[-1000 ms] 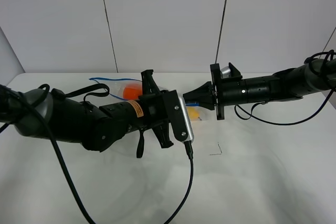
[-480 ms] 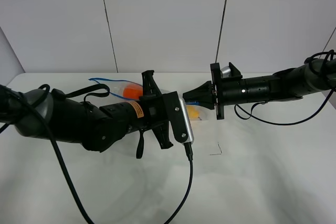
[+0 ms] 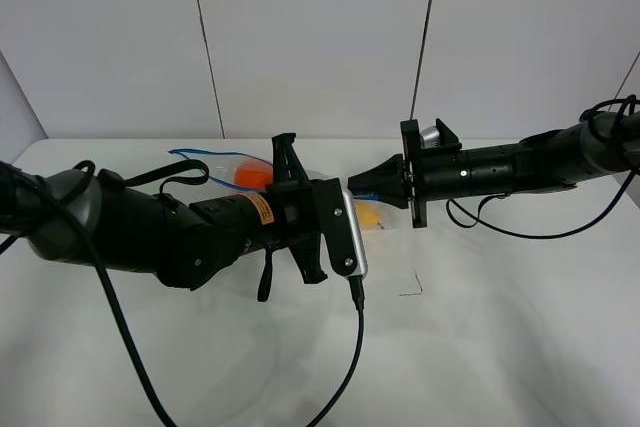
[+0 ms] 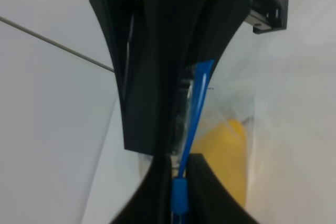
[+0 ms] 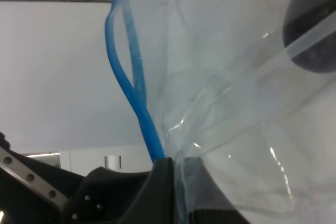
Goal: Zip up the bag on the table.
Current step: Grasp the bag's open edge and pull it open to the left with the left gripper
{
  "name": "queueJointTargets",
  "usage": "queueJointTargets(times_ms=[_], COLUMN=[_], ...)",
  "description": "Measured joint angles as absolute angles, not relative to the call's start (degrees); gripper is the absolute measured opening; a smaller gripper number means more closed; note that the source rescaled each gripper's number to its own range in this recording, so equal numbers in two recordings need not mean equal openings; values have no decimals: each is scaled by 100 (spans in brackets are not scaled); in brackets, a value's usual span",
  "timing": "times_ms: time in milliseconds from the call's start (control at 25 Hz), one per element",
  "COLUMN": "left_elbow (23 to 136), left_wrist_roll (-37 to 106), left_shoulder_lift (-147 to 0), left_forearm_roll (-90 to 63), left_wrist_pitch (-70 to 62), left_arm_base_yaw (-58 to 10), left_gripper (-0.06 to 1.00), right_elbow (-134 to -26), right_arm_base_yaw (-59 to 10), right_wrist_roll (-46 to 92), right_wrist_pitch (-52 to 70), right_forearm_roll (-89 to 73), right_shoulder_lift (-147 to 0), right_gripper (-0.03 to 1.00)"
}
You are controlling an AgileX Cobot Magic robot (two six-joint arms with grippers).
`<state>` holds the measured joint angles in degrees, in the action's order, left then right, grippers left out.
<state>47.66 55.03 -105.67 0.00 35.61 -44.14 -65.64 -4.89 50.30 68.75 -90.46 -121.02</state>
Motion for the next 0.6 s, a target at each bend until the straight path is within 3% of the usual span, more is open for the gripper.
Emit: queueJointTargets(times_ms=[600], left_elbow=[4761], left_wrist_roll=[7543], left_shoulder_lift=[-10490], left_forearm_roll=[-1453], left_wrist_pitch=[3640], left_arm_base_yaw=[-4429], left_gripper=[0], right_elbow=[-6577], right_arm_base_yaw=[-508], right_wrist_roll=[5030], right_wrist_pitch=[6848], right_forearm_roll=[-9256], right_shoulder_lift=[-12102], right_gripper=[0])
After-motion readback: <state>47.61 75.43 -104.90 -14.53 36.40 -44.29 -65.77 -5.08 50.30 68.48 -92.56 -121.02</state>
